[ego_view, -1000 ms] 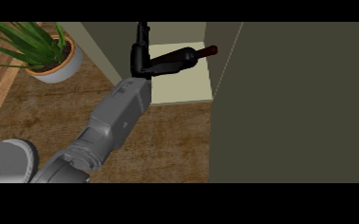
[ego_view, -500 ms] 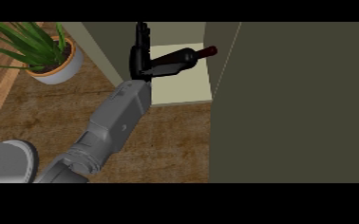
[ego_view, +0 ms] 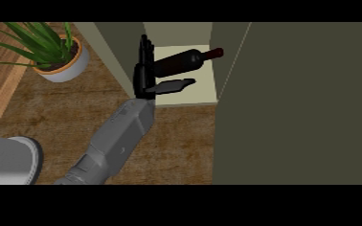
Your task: Pick up the wine, place it into the cabinet and close the cabinet
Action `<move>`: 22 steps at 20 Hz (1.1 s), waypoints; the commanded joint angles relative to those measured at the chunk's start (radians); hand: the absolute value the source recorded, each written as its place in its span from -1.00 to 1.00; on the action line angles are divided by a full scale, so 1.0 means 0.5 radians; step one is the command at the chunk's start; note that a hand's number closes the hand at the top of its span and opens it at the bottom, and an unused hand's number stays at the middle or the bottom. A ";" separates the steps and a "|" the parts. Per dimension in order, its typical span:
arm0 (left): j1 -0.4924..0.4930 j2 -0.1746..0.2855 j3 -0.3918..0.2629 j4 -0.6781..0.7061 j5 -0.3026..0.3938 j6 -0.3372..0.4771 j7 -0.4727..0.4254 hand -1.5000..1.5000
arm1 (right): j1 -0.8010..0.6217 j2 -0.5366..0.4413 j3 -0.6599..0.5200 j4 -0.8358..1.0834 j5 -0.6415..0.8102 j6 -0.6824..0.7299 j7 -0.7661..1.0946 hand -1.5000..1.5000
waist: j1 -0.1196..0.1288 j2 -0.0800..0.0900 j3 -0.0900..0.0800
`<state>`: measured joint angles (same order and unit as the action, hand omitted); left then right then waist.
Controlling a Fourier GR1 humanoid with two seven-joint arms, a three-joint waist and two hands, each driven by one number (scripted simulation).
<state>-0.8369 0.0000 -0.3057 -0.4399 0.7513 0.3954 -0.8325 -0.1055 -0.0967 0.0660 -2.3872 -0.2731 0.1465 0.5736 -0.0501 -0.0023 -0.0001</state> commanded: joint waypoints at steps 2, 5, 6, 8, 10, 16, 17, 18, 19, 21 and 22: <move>0.417 0.000 -0.407 -0.507 0.144 0.227 0.018 -1.00 | 0.078 0.003 -0.047 -0.044 0.001 0.016 -0.056 -1.00 | 0.071 -0.008 0.001; 0.392 0.000 -0.545 -0.616 0.202 0.450 -0.003 -1.00 | 0.138 -0.029 -0.070 -0.304 -0.035 -0.035 0.089 -1.00 | 0.053 0.000 0.000; 0.382 0.000 -0.624 -0.707 0.246 0.525 0.062 -1.00 | 0.202 0.012 -0.004 -0.208 0.038 0.019 -0.047 -1.00 | 0.056 0.002 0.000; 0.555 0.000 -0.655 -0.936 0.095 0.597 0.085 -1.00 | 0.102 -0.064 -0.156 -0.266 -0.094 -0.051 0.117 -1.00 | 0.097 -0.008 0.001; 0.737 0.023 -0.751 -1.142 -0.005 0.668 0.082 -1.00 | 0.016 -0.009 -0.023 -0.166 0.086 -0.096 0.079 -1.00 | 0.125 -0.011 0.000; 1.021 0.001 -0.983 -1.633 -0.071 0.892 0.111 -1.00 | 0.011 -0.057 -0.070 -0.137 0.037 -0.046 0.081 -1.00 | 0.112 -0.005 0.000; 0.991 0.098 -0.893 -1.733 -0.111 0.898 0.214 -1.00 | 0.221 -0.015 -0.077 -0.209 0.007 0.027 -0.067 -1.00 | 0.105 -0.005 0.001; 1.048 0.086 -0.948 -1.824 -0.155 0.933 0.245 -1.00 | 0.211 -0.024 -0.067 -0.163 0.038 0.046 -0.087 -1.00 | 0.105 -0.004 0.001; 1.152 0.145 -1.052 -2.006 -0.196 1.021 0.280 -1.00 | 0.134 -0.006 -0.038 -0.145 0.077 -0.022 -0.035 -1.00 | 0.117 -0.007 0.001; 1.169 0.116 -1.024 -2.043 -0.249 1.098 0.300 -1.00 | 0.128 -0.066 -0.127 -0.220 -0.035 -0.017 0.041 -1.00 | 0.104 -0.004 0.001; 1.212 0.095 -0.902 -1.860 -0.256 0.894 0.152 -1.00 | 0.183 -0.009 -0.085 -0.156 0.012 0.008 -0.083 -1.00 | 0.098 0.001 0.000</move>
<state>-0.3030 0.0378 -0.7792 -1.3338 0.6678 0.8474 -0.7167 -0.0515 -0.1086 0.0318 -2.3974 -0.2495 0.1474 0.5346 0.0011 -0.0042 0.0002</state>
